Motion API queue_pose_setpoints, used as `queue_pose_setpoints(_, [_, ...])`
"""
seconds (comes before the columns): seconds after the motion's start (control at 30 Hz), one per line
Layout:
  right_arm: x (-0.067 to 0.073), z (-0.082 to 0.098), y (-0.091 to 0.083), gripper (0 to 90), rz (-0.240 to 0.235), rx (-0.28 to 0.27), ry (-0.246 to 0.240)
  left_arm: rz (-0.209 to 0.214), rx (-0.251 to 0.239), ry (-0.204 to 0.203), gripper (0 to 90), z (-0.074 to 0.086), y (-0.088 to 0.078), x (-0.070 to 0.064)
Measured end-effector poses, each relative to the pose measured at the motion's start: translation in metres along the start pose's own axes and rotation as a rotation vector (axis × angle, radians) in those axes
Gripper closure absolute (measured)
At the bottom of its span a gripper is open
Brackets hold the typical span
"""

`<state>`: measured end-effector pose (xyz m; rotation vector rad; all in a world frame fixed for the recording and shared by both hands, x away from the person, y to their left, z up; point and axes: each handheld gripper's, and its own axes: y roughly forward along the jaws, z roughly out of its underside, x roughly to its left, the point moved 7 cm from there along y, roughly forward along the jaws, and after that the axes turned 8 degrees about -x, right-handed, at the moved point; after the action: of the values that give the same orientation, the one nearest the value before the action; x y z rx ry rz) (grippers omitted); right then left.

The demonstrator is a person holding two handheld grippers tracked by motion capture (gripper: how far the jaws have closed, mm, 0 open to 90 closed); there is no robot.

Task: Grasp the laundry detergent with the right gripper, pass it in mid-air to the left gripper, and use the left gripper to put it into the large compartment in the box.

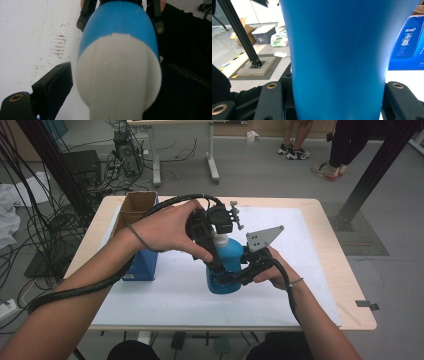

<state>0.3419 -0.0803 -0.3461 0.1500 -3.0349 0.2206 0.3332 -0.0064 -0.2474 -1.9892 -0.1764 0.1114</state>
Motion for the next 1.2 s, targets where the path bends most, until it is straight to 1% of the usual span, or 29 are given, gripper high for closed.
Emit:
queue_pose_setpoints(0.17, [0.0013, -0.0002, -0.0001, 43.6, -0.006, 0.001, -0.003, 0.006, 0.005, 0.013, 10.3, -0.0039, 0.0031, -0.0004])
queue_pose_setpoints(0.37, [0.0020, -0.0011, -0.0021, 43.6, -0.007, 0.002, -0.007, 0.008, 0.009, 0.011, 10.3, -0.0050, 0.0051, -0.0004])
queue_pose_setpoints(0.63, [0.0018, -0.0014, -0.0034, 43.6, -0.006, 0.003, -0.009, 0.008, 0.002, 0.011, 10.2, -0.0056, 0.0021, 0.0013])
queue_pose_setpoints(0.67, [0.0018, -0.0014, -0.0033, 43.6, -0.006, 0.003, -0.008, 0.009, -0.003, 0.003, 10.2, -0.0058, 0.0018, 0.0007])
queue_pose_setpoints(1.2, [0.0019, -0.0006, -0.0022, 43.6, -0.006, 0.008, -0.008, 0.005, -0.006, 0.013, 10.2, -0.0061, -0.0005, -0.0004])
